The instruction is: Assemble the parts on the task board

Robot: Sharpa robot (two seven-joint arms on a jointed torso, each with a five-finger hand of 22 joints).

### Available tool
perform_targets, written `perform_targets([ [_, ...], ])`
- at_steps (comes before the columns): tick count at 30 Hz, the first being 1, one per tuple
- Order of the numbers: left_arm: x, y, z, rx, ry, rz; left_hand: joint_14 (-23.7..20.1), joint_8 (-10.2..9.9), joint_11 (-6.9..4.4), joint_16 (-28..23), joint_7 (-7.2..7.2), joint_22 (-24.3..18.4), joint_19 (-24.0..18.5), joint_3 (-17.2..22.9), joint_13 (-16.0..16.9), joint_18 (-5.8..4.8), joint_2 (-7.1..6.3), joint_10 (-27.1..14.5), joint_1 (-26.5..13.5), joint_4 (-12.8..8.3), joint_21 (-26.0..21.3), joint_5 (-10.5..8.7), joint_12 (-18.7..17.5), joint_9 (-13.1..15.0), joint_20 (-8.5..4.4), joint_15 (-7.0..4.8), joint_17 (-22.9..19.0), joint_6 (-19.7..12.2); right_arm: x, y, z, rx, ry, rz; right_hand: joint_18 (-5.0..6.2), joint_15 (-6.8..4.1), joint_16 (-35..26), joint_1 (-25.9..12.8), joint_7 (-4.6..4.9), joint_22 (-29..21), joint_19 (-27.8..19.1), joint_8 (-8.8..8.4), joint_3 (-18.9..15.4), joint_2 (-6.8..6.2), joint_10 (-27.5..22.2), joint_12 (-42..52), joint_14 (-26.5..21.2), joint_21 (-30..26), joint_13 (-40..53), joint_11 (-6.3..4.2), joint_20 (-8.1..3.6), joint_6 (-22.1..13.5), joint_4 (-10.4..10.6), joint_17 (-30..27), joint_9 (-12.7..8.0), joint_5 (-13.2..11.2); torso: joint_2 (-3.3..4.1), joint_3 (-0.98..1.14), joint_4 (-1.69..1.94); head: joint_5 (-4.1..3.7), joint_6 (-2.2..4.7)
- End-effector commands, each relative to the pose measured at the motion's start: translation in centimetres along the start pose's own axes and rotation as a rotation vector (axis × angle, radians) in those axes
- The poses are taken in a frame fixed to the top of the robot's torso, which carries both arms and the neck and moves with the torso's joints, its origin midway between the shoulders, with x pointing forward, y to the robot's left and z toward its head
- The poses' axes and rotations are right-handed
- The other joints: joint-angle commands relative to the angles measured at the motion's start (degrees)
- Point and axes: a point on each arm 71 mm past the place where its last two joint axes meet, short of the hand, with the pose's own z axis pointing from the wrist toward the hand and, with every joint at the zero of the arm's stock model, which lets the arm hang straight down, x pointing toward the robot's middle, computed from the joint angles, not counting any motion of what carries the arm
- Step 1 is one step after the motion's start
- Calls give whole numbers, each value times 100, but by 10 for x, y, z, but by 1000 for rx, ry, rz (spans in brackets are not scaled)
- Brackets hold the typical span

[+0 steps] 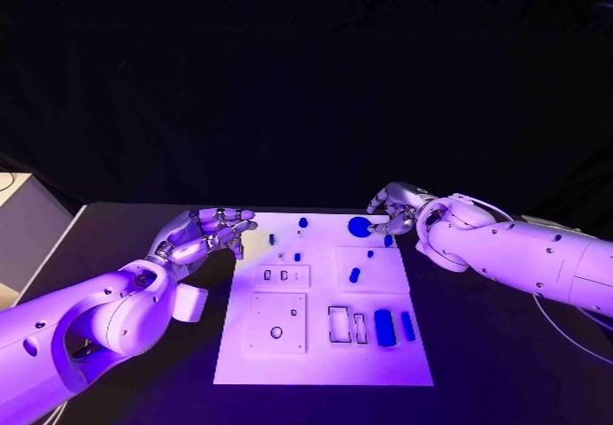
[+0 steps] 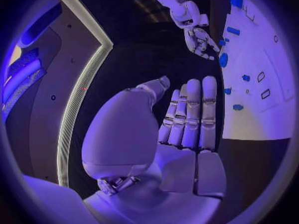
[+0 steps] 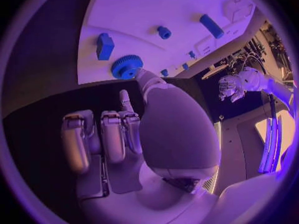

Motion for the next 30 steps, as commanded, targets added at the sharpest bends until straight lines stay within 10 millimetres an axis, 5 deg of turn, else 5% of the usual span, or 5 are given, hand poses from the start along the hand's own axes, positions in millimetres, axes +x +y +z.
perform_targets([
  [1,3,-1,1,9,22,-12,-45,4,6,5,-1,9,-32,39,8,84,9,-17,-41,-4,36,-16,-27,9,-6,13,1,-34,4,2,3,8,46,-2,-37,39,22,-21,33,1505,600,-22,-48,52,598,11,532,20,1505,51,45,2,-1,1160,7,31,5,-9,5,4,-14],
  [30,4,0,1,5,26,-10,-45,4,6,5,-1,9,-32,39,8,84,9,-17,-41,-4,36,-16,-27,9,-6,13,1,-34,13,7,20,36,66,-21,-37,46,29,2,37,1505,600,-21,-56,93,598,11,535,20,1505,56,53,3,11,1176,10,53,8,-3,5,31,-79],
])
